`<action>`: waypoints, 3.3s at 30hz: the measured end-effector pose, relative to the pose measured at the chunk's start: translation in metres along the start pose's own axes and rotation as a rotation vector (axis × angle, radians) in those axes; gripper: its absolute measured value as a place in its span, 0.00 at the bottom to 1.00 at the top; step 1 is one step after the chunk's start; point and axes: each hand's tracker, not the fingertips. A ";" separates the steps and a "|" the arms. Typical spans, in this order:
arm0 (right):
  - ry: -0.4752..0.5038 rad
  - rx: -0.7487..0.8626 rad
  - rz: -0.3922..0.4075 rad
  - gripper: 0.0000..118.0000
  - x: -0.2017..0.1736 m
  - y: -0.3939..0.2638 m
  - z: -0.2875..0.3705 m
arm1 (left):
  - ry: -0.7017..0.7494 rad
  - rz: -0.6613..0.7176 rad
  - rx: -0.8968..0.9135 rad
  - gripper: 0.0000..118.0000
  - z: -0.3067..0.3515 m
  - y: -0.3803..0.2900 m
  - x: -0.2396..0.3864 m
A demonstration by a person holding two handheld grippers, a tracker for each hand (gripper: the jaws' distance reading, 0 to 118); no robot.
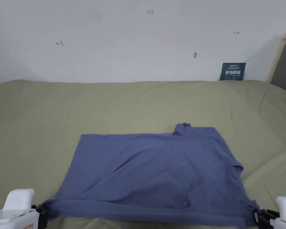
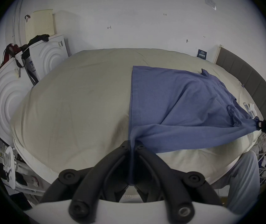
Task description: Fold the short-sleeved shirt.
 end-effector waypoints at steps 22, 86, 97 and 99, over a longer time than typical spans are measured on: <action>-0.016 0.045 -0.002 0.02 -0.012 0.002 0.018 | -0.015 0.069 0.093 0.00 0.037 -0.007 0.008; 0.014 -0.025 -0.021 0.05 0.007 0.114 -0.063 | -0.048 0.003 -0.075 0.04 -0.080 0.119 0.002; -0.031 -0.162 0.002 0.06 0.002 0.162 -0.164 | -0.070 0.020 -0.163 0.04 -0.175 0.166 0.007; -0.015 -0.198 -0.029 0.12 0.008 0.159 -0.174 | -0.078 0.022 -0.176 0.10 -0.183 0.164 0.008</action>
